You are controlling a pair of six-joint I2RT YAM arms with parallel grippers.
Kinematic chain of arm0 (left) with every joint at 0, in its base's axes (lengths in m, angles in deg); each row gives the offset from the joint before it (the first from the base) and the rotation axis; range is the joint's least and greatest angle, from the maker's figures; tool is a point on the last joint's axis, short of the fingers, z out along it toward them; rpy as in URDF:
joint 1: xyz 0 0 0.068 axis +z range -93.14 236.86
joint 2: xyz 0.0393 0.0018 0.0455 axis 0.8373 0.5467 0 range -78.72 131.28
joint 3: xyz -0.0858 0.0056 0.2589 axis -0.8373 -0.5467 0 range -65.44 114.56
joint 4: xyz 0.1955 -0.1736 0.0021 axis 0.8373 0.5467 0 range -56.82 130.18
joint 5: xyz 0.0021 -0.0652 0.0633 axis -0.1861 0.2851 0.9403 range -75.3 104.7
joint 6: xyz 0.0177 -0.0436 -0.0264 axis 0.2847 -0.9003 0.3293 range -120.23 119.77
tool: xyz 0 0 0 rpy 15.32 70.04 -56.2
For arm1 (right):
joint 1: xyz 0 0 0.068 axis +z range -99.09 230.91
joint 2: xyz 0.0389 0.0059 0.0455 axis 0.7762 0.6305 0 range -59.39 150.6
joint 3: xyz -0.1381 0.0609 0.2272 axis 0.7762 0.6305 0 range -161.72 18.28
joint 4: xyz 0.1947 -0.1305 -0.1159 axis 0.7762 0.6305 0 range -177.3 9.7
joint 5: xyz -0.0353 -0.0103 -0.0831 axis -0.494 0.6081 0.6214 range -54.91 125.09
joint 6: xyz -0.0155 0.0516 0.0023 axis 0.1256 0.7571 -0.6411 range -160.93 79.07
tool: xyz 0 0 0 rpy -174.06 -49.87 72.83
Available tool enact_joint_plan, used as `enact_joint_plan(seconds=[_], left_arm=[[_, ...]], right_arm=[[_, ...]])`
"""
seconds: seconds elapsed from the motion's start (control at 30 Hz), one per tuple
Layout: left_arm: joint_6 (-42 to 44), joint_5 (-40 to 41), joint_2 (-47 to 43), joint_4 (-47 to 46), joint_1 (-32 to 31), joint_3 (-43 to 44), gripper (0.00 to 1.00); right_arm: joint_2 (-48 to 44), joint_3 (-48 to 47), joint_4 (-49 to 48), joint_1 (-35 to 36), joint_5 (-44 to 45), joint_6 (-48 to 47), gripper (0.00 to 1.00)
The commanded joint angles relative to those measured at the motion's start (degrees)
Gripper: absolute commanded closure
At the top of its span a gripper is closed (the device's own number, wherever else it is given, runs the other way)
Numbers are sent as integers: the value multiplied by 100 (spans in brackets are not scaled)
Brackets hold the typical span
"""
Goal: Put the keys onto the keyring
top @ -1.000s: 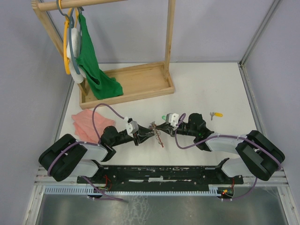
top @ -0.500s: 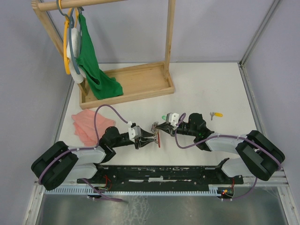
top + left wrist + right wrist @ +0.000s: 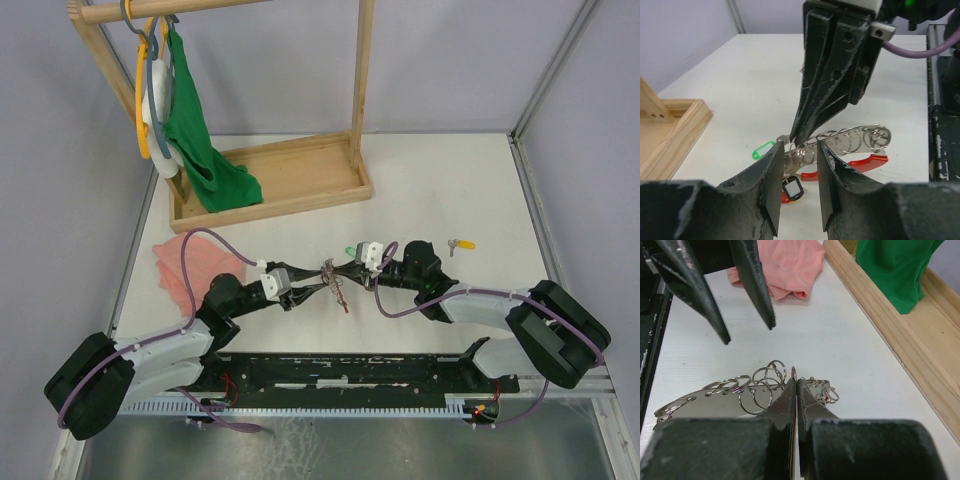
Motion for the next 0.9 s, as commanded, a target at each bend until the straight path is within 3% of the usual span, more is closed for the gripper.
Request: enact_joint_plan(seconds=[0.0,0.37,0.87], left_arm=[[46,553,270,-258,127,6,61],[-279,814,1859,-1547,417,11,60],[-158,-304,2272,-1653,417,288,57]], right_arm=[[-111,-33,-271,-38,-180,-122,99],[283,-87,-317,-33,-372,-119,99],[285,-128,-222,-33,-410,-134,99]])
